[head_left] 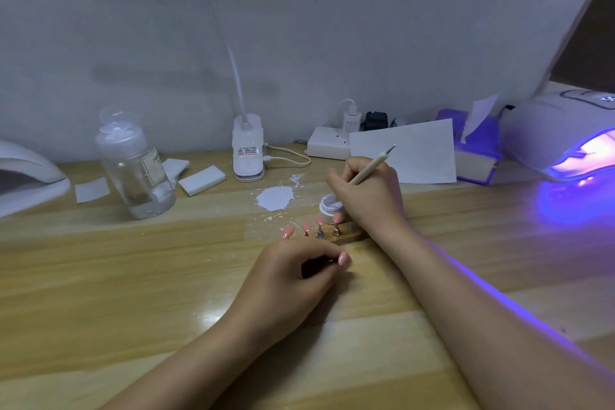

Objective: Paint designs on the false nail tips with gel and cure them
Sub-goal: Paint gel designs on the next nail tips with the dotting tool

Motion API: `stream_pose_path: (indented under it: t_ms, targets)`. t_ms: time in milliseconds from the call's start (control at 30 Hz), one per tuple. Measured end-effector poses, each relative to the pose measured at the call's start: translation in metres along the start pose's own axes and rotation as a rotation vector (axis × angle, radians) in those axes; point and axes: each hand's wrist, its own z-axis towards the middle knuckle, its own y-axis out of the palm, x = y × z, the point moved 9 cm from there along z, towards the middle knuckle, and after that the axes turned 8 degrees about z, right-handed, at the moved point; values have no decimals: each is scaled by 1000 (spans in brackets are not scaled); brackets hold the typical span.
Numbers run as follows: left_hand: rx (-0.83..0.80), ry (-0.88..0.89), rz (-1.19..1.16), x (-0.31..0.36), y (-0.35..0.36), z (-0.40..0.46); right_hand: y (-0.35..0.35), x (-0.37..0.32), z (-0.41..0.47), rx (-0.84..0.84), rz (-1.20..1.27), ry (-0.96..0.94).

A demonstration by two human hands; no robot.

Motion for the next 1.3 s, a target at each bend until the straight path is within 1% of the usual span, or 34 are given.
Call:
stream_pose_path:
  t_ms: [200,400,467,533,600,633,700,767,833,933,1033,1167,1300]
  targets:
    - [28,38,29,0,-3,0,-1,-2,0,7,10,-18]
    - [25,-2,-31,-2,-2,1,0,-2,-3,-14,18,-37]
    - [19,-12,-50,-1,-2,0,-4,-6,-5,30,85,-39]
    - [25,-23,-67,-1,-3,1,-17,-22,-6,134,154,-111]
    - [26,-34,-87,-1,-5,1,-29,-41,-8,193,302,-154]
    - [26,-39,-102,0,-5,1,-31,-48,-9,185,390,-147]
    - [25,-55,-144,-1,-5,1,-28,-56,-15,98,485,-106]
    - [16,-54,-170,-3,-5,1,-18,-52,-33,-32,470,-49]
    - [3,-9,-159,-1,-4,1,-14,-39,-56,-106,446,-4]
    - [3,43,-128,1,-4,3,-20,-21,-75,-79,534,59]
    - [-3,62,-146,0,-2,3,-20,-16,-75,-56,600,79]
    - [-5,70,-132,-1,-1,3,-17,-11,-73,-39,609,95]
    - [-1,54,-78,-4,0,5,-15,-11,-72,-73,578,76]
